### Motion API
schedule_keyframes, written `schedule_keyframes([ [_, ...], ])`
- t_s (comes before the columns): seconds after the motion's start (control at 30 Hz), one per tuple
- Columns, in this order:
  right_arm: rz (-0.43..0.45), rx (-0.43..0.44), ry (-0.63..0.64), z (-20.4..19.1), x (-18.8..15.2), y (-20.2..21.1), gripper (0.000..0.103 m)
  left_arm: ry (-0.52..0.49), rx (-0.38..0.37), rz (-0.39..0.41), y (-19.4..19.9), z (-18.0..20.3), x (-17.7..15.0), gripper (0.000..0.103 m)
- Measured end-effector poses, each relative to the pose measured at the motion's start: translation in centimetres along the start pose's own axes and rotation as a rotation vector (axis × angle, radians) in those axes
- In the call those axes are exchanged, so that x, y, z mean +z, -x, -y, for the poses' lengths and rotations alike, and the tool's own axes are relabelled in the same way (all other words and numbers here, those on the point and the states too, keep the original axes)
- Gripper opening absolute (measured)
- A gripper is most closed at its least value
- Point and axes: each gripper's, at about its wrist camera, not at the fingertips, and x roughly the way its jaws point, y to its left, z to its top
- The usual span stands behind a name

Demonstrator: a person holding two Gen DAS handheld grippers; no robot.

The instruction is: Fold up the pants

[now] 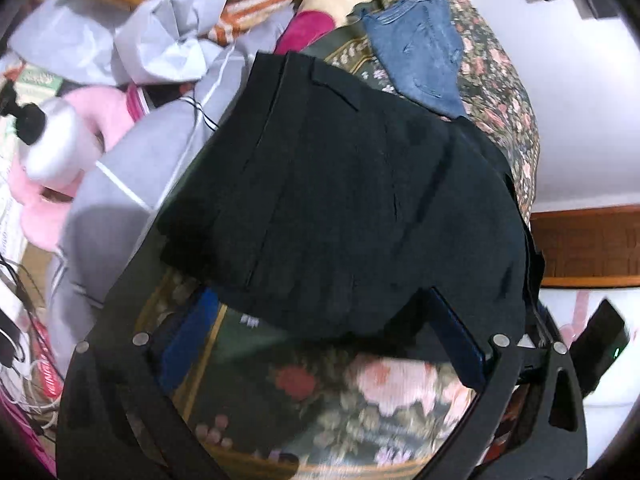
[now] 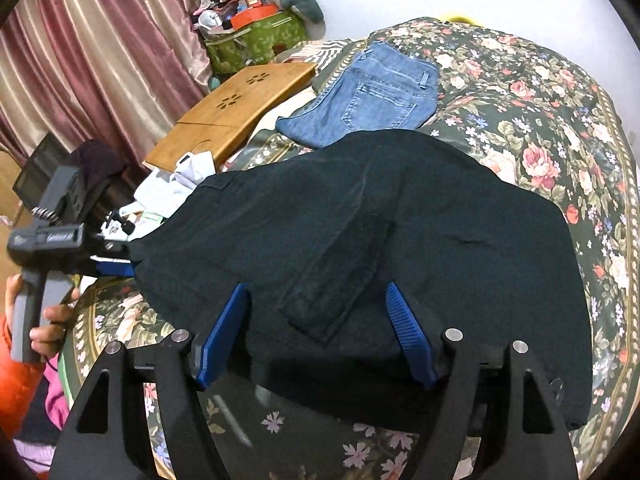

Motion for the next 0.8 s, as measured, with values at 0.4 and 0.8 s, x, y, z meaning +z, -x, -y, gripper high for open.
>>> schedule_keyframes([
  [0.4, 0.005, 0.026, -0.017, 0.2, 0.0, -0.2, 0.072, -0.036, 0.113, 0.038, -1.2, 1.0, 4.2, 0.039],
  [0.8, 0.062, 0.059, -0.118, 1.9, -0.4, 2.9, 0.069, -0.302, 0.272, 0.367, 4.4, 8.3, 4.1, 0.027],
])
